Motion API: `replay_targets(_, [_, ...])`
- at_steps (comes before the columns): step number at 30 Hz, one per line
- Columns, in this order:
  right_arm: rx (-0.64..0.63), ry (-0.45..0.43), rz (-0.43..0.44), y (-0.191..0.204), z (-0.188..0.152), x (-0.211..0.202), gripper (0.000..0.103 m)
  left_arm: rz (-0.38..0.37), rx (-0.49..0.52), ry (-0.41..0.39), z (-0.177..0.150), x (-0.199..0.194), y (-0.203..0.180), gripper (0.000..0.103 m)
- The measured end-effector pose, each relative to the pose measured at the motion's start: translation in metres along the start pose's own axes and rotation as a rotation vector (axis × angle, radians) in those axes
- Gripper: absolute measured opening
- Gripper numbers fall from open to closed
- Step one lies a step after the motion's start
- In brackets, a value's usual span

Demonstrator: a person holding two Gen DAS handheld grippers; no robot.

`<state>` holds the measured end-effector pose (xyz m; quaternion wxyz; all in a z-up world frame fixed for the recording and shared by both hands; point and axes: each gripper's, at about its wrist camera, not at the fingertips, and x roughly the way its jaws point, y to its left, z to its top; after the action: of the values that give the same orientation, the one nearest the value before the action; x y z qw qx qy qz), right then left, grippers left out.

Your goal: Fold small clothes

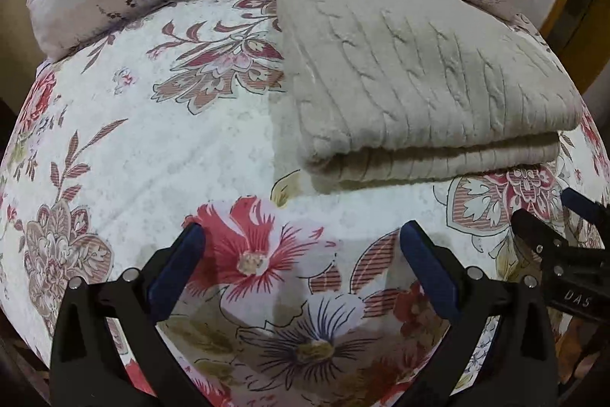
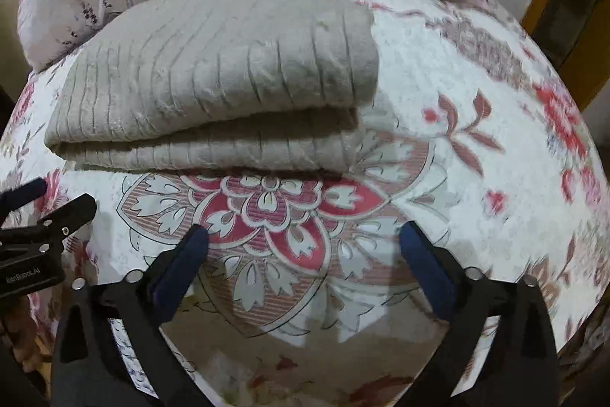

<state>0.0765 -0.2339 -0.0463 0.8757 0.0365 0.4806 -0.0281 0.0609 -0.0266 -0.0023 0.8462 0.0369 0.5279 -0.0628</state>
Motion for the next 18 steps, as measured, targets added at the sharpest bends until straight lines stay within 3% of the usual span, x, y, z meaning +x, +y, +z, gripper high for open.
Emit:
replay_targets(7, [0.045,0.047,-0.025,0.0027,0.0006,-0.0026,0.102,0.000,0.006,0.079,0.0067,0.0008,0.0012,0.101])
replay_targets(18, [0.060,0.087,-0.032,0.0019,0.0051,-0.0004,0.102,0.007,0.001,0.086,0.0076,0.0020,0.0007,0.101])
